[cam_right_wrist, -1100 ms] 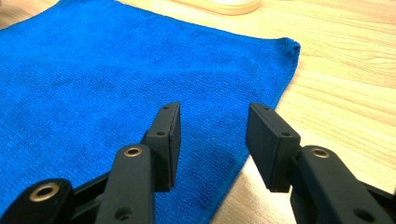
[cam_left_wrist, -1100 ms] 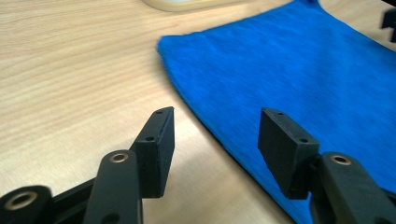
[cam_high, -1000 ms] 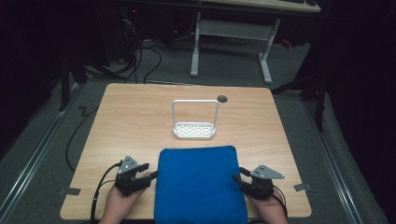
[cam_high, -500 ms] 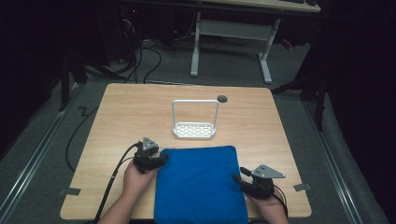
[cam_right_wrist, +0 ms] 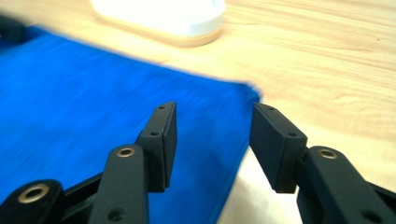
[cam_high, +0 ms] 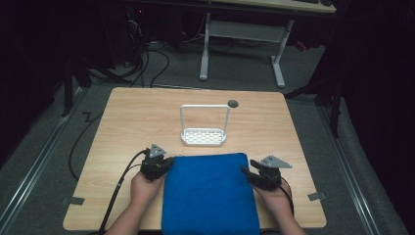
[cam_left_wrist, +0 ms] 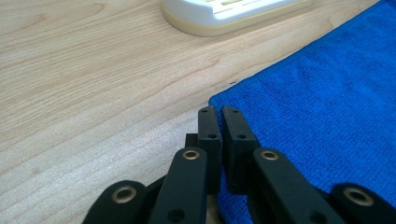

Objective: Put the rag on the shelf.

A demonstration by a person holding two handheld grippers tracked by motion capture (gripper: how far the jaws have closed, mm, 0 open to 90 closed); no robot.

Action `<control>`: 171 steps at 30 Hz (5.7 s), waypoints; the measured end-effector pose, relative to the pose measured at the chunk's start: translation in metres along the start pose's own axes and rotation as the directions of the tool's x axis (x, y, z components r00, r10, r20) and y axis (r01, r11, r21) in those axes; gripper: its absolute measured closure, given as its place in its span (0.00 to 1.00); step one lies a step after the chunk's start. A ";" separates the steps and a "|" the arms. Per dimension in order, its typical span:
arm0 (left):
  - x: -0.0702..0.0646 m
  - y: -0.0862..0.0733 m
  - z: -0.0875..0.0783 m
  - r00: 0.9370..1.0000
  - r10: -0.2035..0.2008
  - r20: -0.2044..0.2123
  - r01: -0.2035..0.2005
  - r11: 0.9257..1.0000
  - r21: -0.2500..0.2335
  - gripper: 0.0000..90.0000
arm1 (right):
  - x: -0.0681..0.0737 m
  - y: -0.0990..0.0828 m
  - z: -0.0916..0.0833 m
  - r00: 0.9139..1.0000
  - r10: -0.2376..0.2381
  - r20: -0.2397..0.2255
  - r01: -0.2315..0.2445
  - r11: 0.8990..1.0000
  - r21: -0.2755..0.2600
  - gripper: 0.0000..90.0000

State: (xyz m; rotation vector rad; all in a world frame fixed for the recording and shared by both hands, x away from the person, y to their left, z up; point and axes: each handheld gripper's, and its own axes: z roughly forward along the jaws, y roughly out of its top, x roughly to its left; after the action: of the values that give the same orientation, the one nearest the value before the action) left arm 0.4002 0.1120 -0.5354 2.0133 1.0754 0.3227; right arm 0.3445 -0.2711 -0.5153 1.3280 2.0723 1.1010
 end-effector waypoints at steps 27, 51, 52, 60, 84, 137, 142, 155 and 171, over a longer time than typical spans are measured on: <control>0.002 -0.001 -0.001 1.000 -0.012 0.029 0.012 1.000 0.002 0.97 | 0.000 0.018 0.051 0.999 -0.026 0.038 0.022 0.994 0.108 0.96; -0.003 -0.004 -0.033 0.998 0.012 0.055 -0.001 0.982 -0.188 0.97 | 0.024 0.025 0.021 0.999 -0.045 0.007 0.046 0.996 -0.079 0.97; -0.003 -0.004 -0.033 0.998 0.012 0.055 -0.001 0.982 -0.188 0.97 | 0.024 0.025 0.021 0.999 -0.045 0.007 0.046 0.996 -0.079 0.97; -0.007 0.000 -0.049 0.999 0.020 0.040 -0.009 0.967 -0.256 0.97 | 0.026 0.029 0.008 0.998 -0.059 0.016 0.060 0.987 -0.150 0.97; -0.029 0.019 -0.103 0.996 0.086 -0.005 -0.078 0.882 -0.465 0.97 | 0.048 0.057 -0.047 0.995 -0.102 0.024 0.103 0.913 -0.395 0.97; 0.006 0.152 -0.131 0.990 0.086 -0.114 -0.138 0.795 -0.591 0.97 | 0.025 0.169 -0.075 0.996 -0.083 0.031 0.085 0.803 -0.590 0.98; 0.017 0.168 -0.124 0.984 0.081 -0.159 -0.160 0.797 -0.583 0.97 | 0.021 0.185 -0.062 0.995 -0.091 0.042 0.099 0.804 -0.587 0.98; 0.053 0.206 -0.086 0.980 0.034 -0.194 -0.140 0.812 -0.567 0.97 | -0.013 0.226 -0.010 0.992 -0.077 0.096 0.115 0.853 -0.508 0.98; 0.079 0.206 -0.038 0.990 -0.002 -0.144 -0.061 0.902 -0.428 0.97 | -0.036 0.233 0.044 0.989 -0.066 0.134 0.113 0.916 -0.386 0.98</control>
State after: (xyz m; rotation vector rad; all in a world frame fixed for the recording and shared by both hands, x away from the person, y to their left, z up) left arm 0.5460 0.1309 -0.3662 1.6255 0.9579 0.6692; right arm 0.5186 -0.2348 -0.3549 1.0607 1.6940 1.2819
